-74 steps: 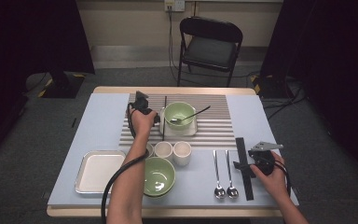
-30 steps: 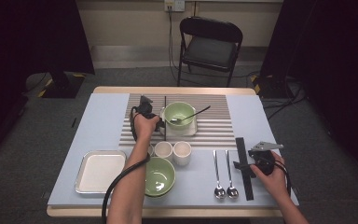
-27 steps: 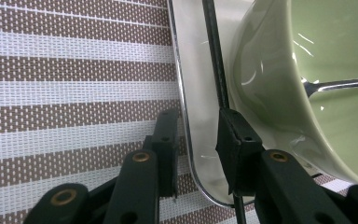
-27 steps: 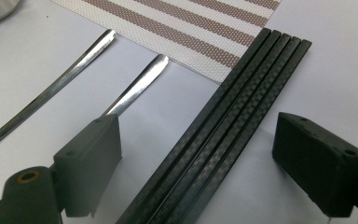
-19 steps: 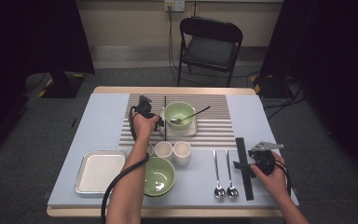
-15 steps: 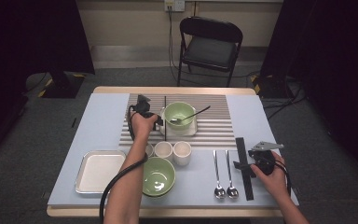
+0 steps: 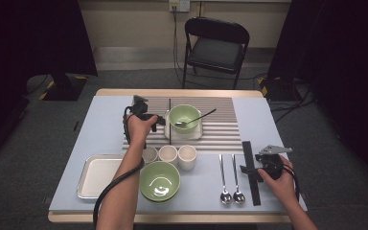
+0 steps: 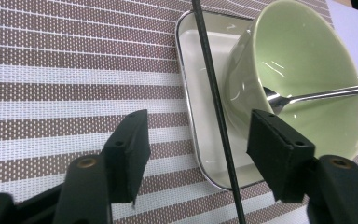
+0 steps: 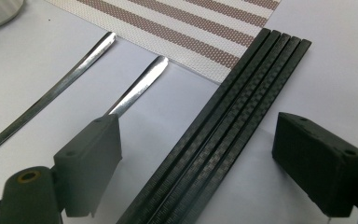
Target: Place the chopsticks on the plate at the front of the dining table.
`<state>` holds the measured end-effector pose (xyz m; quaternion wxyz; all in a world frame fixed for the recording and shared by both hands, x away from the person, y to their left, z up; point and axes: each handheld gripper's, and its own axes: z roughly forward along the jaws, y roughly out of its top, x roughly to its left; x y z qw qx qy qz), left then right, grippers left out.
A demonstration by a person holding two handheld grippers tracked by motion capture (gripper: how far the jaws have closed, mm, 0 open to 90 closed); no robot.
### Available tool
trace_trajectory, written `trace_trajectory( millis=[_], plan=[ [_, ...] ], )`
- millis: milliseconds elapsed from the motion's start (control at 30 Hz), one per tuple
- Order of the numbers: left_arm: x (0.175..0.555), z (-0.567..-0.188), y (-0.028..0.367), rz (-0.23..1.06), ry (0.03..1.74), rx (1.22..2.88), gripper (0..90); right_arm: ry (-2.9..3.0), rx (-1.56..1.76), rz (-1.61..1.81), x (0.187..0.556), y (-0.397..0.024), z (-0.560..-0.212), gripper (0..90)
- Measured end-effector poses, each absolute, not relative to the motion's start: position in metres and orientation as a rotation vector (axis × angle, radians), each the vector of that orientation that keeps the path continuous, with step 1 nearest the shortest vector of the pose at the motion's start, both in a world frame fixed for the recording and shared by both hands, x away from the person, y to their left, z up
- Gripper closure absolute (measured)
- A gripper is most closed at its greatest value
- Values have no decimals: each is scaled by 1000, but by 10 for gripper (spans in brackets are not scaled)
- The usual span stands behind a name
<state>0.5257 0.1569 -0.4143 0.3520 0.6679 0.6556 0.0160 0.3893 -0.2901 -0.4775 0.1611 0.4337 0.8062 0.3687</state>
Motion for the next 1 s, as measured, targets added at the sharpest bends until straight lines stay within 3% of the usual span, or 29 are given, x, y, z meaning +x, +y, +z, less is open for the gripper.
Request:
trace_trajectory(
  millis=[333,667,1000],
  plan=[
    [518,-403,163,47,1678,1709,192,2303,1236,1046,389,-290,-477,145],
    [511,-398,168,-5,1682,1660,177,2303,1238,1046,389,-290,-477,145],
    [503,-396,172,-9,1633,1723,177,2307,1263,1103,391,-295,-477,146]
  ],
)
